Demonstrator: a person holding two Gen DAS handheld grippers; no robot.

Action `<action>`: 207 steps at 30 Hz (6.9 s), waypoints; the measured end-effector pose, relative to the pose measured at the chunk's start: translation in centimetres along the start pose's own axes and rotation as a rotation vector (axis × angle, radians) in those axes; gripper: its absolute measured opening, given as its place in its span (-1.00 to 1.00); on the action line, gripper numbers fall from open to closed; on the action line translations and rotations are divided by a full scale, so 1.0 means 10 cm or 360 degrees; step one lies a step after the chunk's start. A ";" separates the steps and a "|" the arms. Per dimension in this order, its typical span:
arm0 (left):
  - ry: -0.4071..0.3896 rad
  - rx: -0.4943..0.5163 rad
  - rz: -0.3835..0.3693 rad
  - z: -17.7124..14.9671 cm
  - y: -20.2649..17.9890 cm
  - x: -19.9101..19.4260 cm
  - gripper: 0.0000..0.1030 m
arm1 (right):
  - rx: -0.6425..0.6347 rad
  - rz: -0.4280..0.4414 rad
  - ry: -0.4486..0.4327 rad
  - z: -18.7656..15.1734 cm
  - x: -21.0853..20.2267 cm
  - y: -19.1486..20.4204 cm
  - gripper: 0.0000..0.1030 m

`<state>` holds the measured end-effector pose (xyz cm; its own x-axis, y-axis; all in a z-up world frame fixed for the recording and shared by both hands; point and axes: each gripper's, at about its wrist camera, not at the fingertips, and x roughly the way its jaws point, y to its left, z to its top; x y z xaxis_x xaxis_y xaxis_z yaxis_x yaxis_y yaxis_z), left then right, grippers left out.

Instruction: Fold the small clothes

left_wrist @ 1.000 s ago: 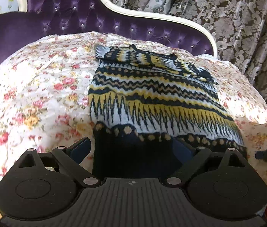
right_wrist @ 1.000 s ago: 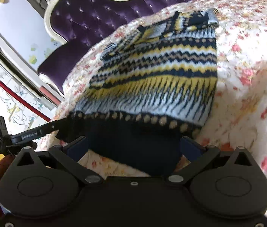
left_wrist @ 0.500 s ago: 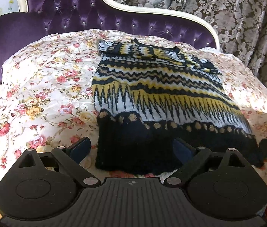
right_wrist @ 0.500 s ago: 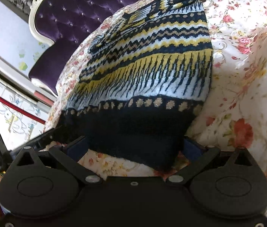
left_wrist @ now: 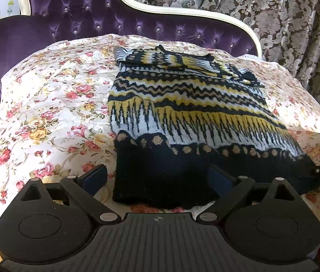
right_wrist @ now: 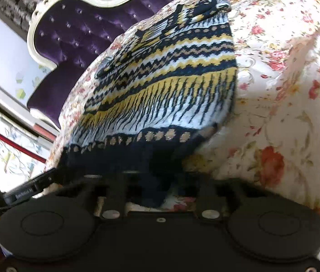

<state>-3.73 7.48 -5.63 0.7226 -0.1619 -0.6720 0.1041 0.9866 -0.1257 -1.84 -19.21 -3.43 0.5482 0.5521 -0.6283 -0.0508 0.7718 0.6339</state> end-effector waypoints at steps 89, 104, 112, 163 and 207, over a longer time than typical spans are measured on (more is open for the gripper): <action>-0.0278 -0.0526 -0.0236 2.56 0.55 2.44 -0.88 | 0.0055 0.0022 -0.0380 2.97 1.64 -0.62 -0.72; -0.0104 -0.0641 -0.0024 2.57 0.85 2.99 -0.42 | 0.0090 -0.0006 -0.0351 3.11 1.82 -0.72 -0.13; -0.0127 -0.0568 -0.0038 2.66 0.77 2.78 0.25 | 0.0113 0.0008 -0.0557 3.17 1.55 -0.71 1.00; 0.0190 0.0196 0.0251 1.98 -0.61 2.77 1.00 | -0.0271 -0.0304 -0.0165 3.00 1.52 -0.49 1.00; 0.0225 0.0191 0.0243 2.00 -0.60 2.80 1.00 | -0.0044 0.0054 0.0057 3.04 1.46 -0.83 0.30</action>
<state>29.53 -2.54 -9.11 0.6344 -0.0037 -0.7730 0.0878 0.9939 0.0673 31.90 -27.13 -4.11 0.5155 0.5885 -0.6228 -0.0920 0.7606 0.6426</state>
